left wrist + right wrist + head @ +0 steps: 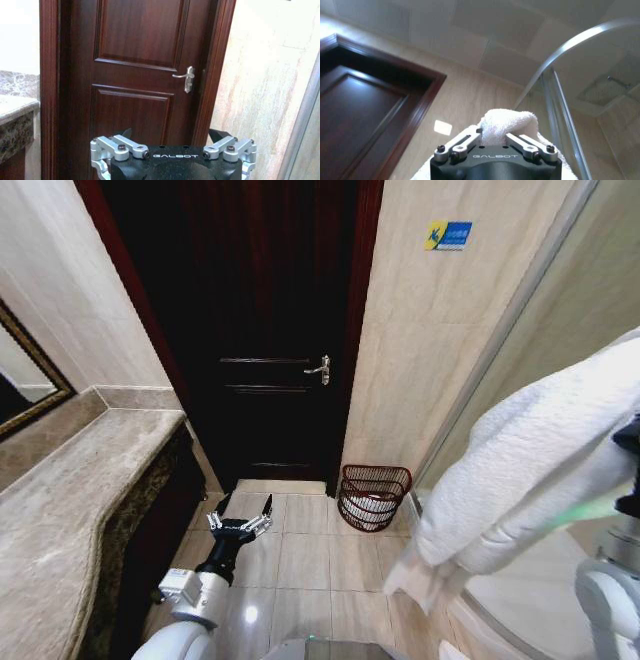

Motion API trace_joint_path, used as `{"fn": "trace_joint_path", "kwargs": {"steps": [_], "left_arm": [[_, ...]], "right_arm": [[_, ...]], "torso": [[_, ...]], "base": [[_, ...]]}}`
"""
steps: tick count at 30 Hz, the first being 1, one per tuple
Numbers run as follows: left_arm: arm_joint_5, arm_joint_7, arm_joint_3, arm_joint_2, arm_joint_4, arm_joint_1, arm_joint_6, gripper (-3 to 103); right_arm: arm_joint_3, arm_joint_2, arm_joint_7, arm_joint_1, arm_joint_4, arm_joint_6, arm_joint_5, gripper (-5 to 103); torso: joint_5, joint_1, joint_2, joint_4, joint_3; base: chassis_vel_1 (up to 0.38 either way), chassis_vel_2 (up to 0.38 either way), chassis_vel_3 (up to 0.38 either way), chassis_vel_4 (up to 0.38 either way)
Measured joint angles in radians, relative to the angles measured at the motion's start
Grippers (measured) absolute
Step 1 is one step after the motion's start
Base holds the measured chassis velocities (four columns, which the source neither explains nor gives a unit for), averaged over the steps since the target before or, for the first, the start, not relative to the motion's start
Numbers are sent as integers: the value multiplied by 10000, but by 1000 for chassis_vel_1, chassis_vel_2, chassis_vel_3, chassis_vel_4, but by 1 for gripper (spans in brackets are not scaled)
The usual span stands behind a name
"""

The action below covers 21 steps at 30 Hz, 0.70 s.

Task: Discard the used towel into the hamper.

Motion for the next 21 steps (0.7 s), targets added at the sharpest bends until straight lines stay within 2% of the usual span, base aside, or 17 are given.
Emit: {"fn": "trace_joint_path", "kwargs": {"steps": [3,8,21], "left_arm": [[0,0,-1,0,0,0,0,100],[0,0,0,0,0,0,0,100],[0,0,0,0,0,0,0,100]], "right_arm": [[-87,-96,354,52,2,411,40,5],[-35,-85,345,-13,1,577,53,5],[65,-121,178,69,1,138,88,5]], "torso": [[-7,16,33,3,18],[-3,21,44,2,25],[-3,48,105,3,56]], "base": [[0,0,0,0],[0,0,0,0],[0,0,0,0]]}}
